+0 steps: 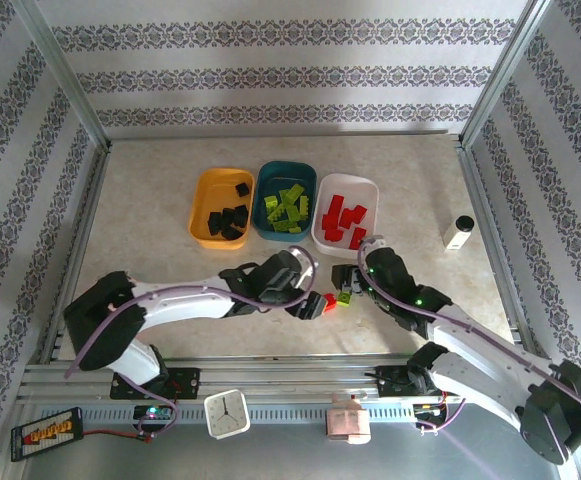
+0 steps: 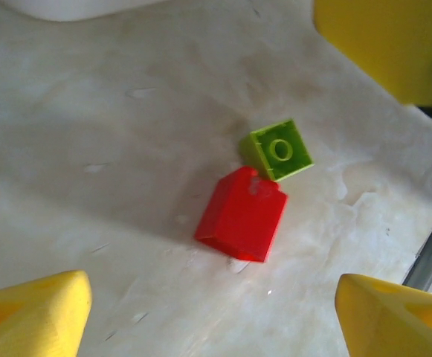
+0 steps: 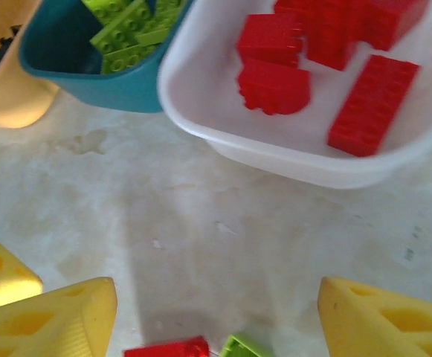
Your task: Sort the legos into containers by color
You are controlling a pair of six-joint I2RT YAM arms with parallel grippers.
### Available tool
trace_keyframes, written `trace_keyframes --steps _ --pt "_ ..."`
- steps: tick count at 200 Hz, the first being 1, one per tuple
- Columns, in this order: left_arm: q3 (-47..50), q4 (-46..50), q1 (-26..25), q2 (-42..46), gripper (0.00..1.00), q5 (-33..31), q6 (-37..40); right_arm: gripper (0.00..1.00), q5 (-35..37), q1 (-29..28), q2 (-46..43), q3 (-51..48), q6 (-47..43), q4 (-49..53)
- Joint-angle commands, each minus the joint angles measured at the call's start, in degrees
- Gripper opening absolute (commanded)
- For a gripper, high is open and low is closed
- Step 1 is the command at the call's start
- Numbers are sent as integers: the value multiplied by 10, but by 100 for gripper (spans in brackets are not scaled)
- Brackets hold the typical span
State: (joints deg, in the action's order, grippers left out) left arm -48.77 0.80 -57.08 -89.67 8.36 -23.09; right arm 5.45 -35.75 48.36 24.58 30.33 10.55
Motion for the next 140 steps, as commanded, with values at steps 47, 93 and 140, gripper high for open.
trace_keyframes --steps 47,93,140 --pt "-100 59 -58 -125 70 -77 111 73 9 26 -83 -41 24 49" --pt "-104 18 -62 -154 60 -88 157 74 3 29 -95 -41 21 61" --pt "-96 11 -62 -162 43 -66 159 74 4 34 -111 -42 20 66"
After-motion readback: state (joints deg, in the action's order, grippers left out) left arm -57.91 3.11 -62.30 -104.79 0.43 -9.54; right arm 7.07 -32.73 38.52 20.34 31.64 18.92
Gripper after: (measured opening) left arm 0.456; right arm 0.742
